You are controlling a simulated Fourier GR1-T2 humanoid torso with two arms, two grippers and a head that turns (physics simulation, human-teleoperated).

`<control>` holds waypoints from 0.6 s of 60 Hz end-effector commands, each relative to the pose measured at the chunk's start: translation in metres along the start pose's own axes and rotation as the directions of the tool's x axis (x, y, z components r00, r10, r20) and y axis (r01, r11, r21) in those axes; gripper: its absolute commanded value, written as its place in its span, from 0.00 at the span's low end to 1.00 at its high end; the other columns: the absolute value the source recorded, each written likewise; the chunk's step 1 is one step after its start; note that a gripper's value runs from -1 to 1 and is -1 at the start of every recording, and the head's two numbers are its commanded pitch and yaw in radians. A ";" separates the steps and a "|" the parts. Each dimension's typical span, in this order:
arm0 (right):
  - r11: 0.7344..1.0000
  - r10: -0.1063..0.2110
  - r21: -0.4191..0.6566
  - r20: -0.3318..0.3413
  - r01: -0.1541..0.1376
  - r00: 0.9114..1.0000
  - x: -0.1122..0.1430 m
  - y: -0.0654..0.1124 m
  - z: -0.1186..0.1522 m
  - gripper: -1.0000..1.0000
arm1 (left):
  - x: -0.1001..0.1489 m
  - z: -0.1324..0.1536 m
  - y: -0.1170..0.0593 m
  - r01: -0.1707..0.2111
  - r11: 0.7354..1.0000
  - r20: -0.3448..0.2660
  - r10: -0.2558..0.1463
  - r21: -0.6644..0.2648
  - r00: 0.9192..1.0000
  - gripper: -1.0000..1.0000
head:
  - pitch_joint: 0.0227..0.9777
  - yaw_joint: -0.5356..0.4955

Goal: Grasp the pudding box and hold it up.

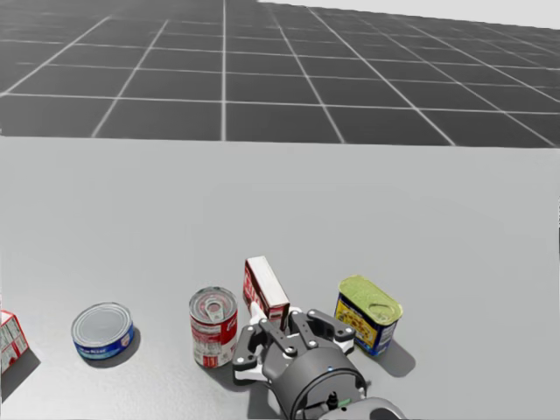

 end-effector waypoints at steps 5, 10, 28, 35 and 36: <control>0.996 -0.013 -0.091 -0.046 0.009 0.999 -0.018 -0.009 0.003 1.00 | -0.001 0.001 -0.001 0.001 1.000 0.000 -0.001 -0.001 1.000 0.00 | 0.46 0.38; 0.995 -0.011 -0.096 -0.042 0.007 0.999 -0.018 -0.010 0.004 1.00 | -0.001 0.002 -0.002 0.001 1.000 0.000 -0.001 -0.001 1.000 0.00 | 0.42 0.38; 0.994 0.007 -0.109 0.003 -0.007 1.000 -0.003 -0.010 0.011 1.00 | 0.000 0.002 0.000 -0.006 1.000 0.003 0.006 0.001 1.000 0.00 | 0.40 0.40; 0.995 0.018 -0.103 0.025 -0.015 1.000 0.009 -0.009 0.018 1.00 | 0.001 0.002 0.000 -0.007 1.000 0.004 0.007 0.004 1.000 0.00 | 0.40 0.40; 0.995 0.021 -0.101 0.031 -0.018 0.999 0.013 -0.008 0.019 1.00 | 0.001 0.002 0.000 -0.007 1.000 0.004 0.007 0.004 1.000 0.00 | 0.40 0.40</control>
